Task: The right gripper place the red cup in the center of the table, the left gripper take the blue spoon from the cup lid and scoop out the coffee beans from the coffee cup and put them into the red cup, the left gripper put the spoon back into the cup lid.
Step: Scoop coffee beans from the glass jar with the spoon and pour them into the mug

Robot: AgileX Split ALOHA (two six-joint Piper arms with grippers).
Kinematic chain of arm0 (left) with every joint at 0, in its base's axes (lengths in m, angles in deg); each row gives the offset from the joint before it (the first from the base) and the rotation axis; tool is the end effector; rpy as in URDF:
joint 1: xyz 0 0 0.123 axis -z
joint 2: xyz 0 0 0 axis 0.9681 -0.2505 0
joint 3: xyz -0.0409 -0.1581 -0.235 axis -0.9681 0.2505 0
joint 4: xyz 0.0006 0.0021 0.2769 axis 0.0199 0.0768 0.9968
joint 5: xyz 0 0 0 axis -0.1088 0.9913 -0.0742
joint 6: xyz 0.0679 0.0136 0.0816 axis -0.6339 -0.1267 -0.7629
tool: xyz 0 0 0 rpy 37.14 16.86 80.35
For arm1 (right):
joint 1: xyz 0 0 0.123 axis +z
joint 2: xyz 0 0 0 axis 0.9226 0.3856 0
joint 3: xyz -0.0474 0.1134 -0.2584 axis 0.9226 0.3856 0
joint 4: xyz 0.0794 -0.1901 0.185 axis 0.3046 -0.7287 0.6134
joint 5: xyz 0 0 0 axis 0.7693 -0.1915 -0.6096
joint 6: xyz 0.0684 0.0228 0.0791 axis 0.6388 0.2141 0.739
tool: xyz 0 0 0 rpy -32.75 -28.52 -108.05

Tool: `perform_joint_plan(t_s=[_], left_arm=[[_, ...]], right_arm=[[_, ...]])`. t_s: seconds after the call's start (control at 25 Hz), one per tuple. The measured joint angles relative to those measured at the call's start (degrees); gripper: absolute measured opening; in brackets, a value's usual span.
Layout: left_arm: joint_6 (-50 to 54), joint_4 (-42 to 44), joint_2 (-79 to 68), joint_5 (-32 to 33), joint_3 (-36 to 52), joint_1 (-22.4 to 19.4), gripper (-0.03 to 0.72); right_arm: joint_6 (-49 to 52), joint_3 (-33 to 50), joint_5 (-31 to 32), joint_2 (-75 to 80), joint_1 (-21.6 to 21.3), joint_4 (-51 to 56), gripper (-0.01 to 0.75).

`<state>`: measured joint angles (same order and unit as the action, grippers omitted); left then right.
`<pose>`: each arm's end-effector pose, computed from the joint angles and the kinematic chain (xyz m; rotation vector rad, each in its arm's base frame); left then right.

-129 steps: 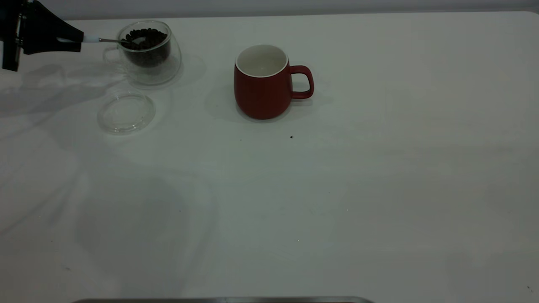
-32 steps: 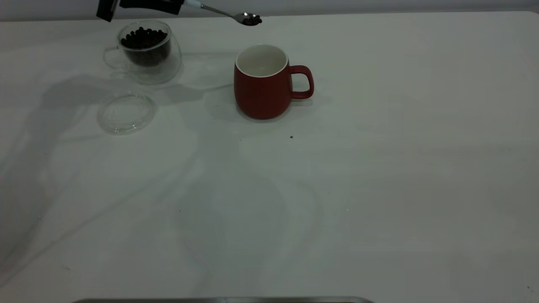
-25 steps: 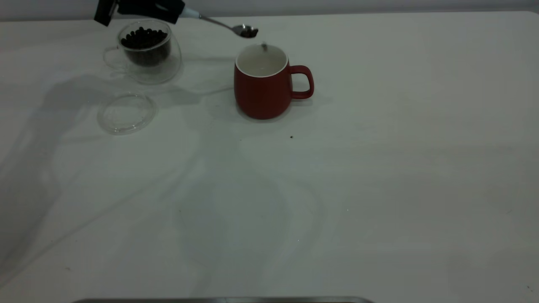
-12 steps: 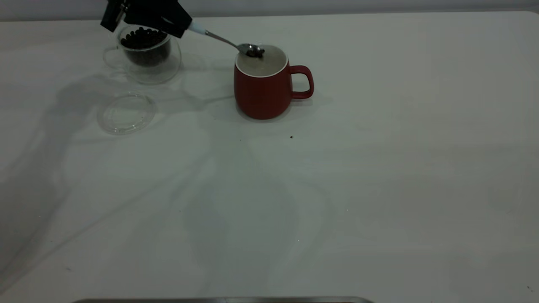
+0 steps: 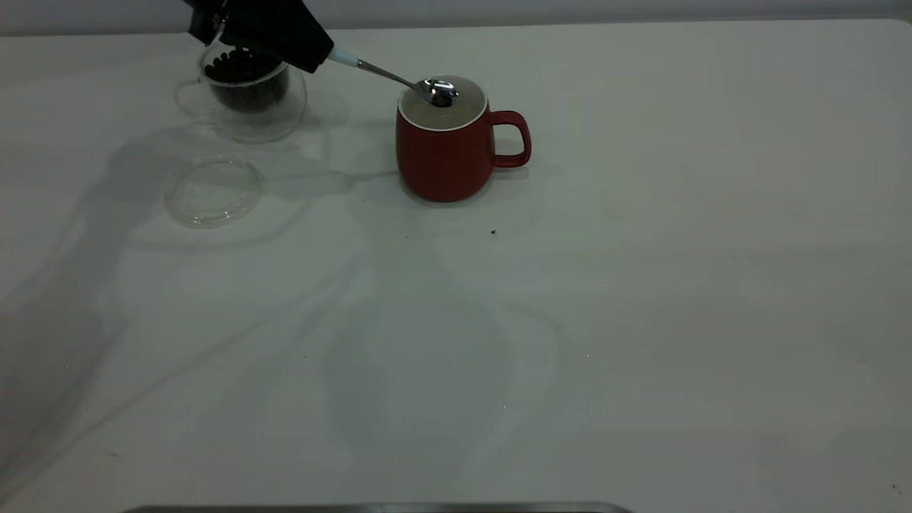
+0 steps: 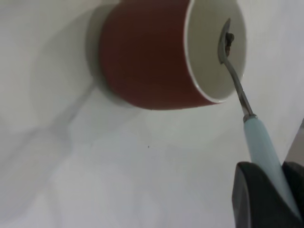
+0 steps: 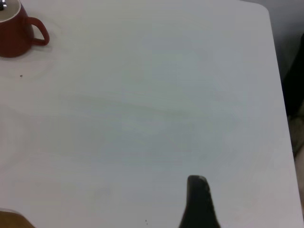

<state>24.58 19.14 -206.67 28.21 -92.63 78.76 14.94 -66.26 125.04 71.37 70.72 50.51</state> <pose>0.5052 -0.1045 0.0693 0.6024 2.6664 -1.0969 0.0284 0.0017 0.2664 -0.1551 2.1197 -0.0163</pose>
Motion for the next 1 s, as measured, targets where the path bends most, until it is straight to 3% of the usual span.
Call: perform_joint_plan(t_s=[0.32,0.72,1.0], left_arm=[[-7.7,1.3,0.0,0.0,0.0,0.3,0.124],[-8.4,3.7,0.0,-1.5,-0.4,0.3,0.124],[-8.4,4.3,1.7,-6.2,-2.0,0.4,0.124]], right_arm=[[0.0,0.0,0.0,0.0,0.0,0.0,0.583],[0.0,0.0,0.0,0.0,0.0,0.0,0.583],[0.0,0.0,0.0,0.0,0.0,0.0,0.583]])
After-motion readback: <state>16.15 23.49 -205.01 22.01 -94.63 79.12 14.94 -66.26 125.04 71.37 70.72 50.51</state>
